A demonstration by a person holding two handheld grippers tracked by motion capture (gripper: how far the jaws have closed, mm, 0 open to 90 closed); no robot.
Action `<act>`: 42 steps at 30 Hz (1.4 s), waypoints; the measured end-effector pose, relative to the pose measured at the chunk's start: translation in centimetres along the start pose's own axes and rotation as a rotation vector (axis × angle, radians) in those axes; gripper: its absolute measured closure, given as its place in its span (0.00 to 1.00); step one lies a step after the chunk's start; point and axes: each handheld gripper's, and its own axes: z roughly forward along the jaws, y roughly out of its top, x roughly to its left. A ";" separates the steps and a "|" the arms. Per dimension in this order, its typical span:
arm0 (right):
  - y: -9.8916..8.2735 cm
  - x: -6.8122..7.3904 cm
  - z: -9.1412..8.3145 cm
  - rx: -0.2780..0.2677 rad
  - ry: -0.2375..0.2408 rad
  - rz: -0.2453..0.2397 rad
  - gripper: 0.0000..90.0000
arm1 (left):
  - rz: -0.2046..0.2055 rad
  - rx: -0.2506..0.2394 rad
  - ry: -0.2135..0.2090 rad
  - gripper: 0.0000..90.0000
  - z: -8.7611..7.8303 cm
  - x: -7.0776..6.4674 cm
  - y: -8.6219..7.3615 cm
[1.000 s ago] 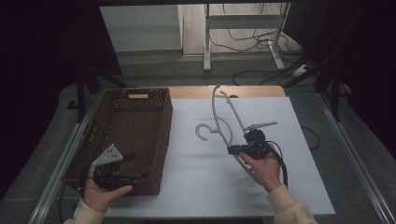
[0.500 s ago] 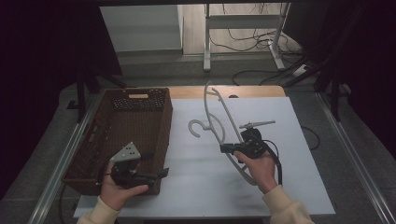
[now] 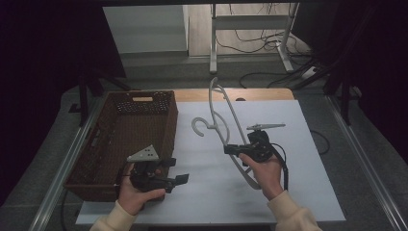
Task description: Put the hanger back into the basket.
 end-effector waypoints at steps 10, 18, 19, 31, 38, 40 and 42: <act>0.3 1.0 -0.2 -0.062 0.029 0.010 0.90 | 0.022 0.036 -0.031 0.24 4.3 -1.3 1.5; 0.2 1.0 -0.2 -0.085 0.041 0.035 0.90 | -0.001 0.023 -0.066 0.25 6.6 -1.4 2.1; 0.2 0.9 -0.1 -0.088 0.040 0.045 0.90 | -0.009 0.017 -0.076 0.26 6.9 -1.2 2.1; -0.2 1.1 0.3 -0.110 0.055 0.068 0.90 | -0.021 -0.017 -0.083 0.29 8.7 -0.9 2.4; -0.3 1.6 0.5 -0.137 0.071 0.079 0.90 | -0.029 -0.036 -0.130 0.36 10.0 -1.3 2.8; -0.4 1.8 0.5 -0.143 0.078 0.081 0.90 | -0.030 -0.036 -0.161 0.39 10.4 -1.4 2.9; -0.5 2.1 0.6 -0.150 0.081 0.082 0.90 | -0.032 -0.037 -0.185 0.42 10.8 -1.5 2.9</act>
